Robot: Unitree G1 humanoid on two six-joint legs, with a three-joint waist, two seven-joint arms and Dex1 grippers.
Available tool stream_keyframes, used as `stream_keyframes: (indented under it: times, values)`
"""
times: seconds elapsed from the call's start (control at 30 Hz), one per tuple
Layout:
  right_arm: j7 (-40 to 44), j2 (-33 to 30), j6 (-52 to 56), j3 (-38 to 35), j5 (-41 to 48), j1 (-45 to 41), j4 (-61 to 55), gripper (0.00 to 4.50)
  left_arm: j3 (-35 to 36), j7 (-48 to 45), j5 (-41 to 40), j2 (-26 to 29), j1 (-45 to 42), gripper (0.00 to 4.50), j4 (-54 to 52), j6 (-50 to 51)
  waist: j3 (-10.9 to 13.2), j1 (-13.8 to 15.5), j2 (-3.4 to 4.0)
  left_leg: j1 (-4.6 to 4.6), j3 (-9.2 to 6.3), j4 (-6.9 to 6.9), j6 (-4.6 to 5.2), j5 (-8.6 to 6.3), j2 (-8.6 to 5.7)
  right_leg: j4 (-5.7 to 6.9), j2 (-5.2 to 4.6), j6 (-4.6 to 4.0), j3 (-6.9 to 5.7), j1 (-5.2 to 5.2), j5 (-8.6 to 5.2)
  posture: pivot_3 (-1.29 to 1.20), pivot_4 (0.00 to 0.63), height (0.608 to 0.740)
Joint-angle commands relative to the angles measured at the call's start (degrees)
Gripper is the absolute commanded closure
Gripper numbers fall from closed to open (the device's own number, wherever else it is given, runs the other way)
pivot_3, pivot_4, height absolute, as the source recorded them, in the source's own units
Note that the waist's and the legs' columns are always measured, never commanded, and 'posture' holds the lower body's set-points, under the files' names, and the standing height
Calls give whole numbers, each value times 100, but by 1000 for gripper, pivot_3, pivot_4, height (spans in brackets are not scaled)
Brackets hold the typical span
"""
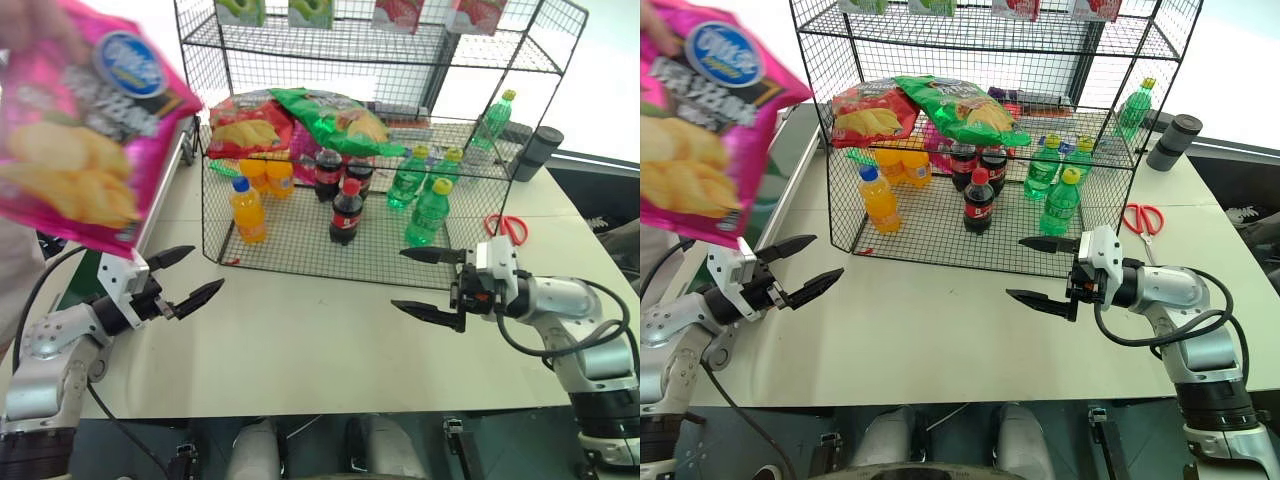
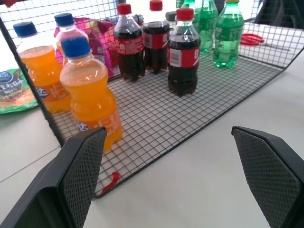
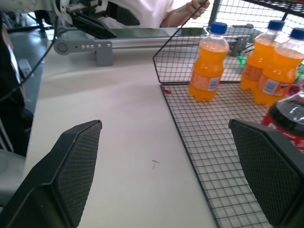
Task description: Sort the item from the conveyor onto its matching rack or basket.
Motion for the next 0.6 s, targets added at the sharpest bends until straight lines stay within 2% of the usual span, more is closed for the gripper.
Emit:
stream_keyframes:
  times: [0.03, 0.37, 0.6]
  values:
    - [-12, 296, -95, 184, 0, -329, 127, 33, 205, 101, -39, -17, 170, 0, -392, -103, 0, -23, 0, 0, 0, 0, 0, 0, 0, 1, 0, 0, 0, 0, 0, 0, 150, 726]
    - [208, 873, -669, 632, -459, -1033, 1193, 33, 529, 653, -79, -371, 1159, 0, -1205, -77, -1, -117, -1, 0, -2, 1, 0, 0, 2, 1, -1, -1, -1, 1, 1, 0, 150, 726]
    - [457, 1032, -702, 730, -390, -1203, 1311, 33, 606, 865, 203, -414, 1252, 0, -1205, -339, -1, -119, -1, 2, -3, 1, 0, 0, 3, 4, -1, -4, -2, 2, 2, 0, 150, 726]
